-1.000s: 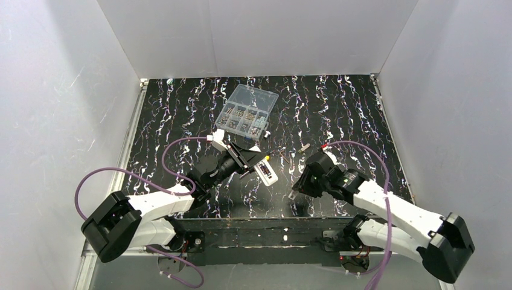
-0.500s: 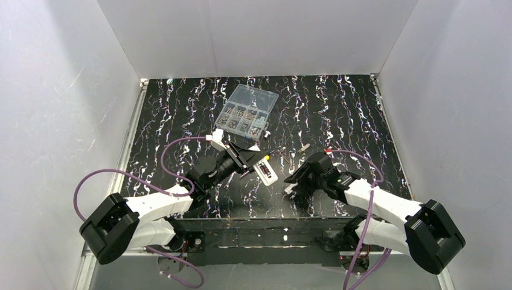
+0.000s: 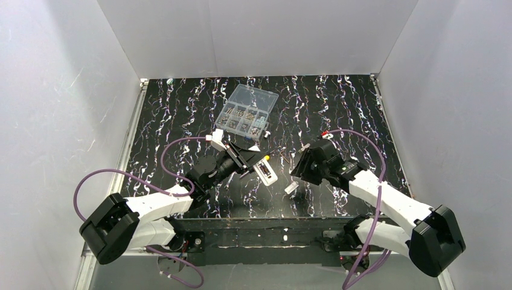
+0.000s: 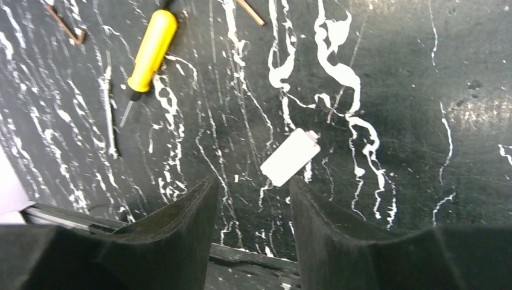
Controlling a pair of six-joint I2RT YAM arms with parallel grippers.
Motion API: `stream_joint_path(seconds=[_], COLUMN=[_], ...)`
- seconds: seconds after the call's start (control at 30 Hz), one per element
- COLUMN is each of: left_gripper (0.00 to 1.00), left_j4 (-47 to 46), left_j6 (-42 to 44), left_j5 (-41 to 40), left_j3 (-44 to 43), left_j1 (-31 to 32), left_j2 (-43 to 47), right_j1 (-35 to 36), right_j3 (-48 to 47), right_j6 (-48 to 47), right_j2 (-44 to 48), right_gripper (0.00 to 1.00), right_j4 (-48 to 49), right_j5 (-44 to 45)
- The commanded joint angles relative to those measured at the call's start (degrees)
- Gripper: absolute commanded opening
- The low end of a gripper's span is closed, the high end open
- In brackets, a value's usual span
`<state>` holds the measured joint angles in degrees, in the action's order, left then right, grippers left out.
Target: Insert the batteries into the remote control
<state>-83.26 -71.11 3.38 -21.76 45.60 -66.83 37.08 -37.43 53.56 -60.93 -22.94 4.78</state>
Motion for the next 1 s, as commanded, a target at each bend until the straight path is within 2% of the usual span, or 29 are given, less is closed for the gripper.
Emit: stream_joint_path(seconds=[0.0,0.5,0.73,0.97], left_gripper=[0.0,0.0,0.0,0.0], left_j4=[-4.98,-4.95,-4.97,-4.98], left_j6=[0.63,0.62,0.71,0.56], left_j5=[-0.87,-0.45,-0.37,-0.39], left_j3=[0.18,-0.33,-0.34,-0.09], left_j1=[0.25,0.19,0.32,0.22], left_j2=[2.65,2.07,1.94,1.83], right_j1=[-0.3,-0.43,-0.43,-0.43], right_j3=[0.73,-8.52,-9.78,-8.73], right_j6=[-3.42,-25.02,-27.04,-26.95], right_j2=[-0.86,-16.29,-19.47,-20.22], right_gripper=[0.53,0.35,0.28,0.32], right_j4=[-1.54,-3.82,-4.24,-4.17], right_j5=[2.22,1.7,-0.35,-2.44])
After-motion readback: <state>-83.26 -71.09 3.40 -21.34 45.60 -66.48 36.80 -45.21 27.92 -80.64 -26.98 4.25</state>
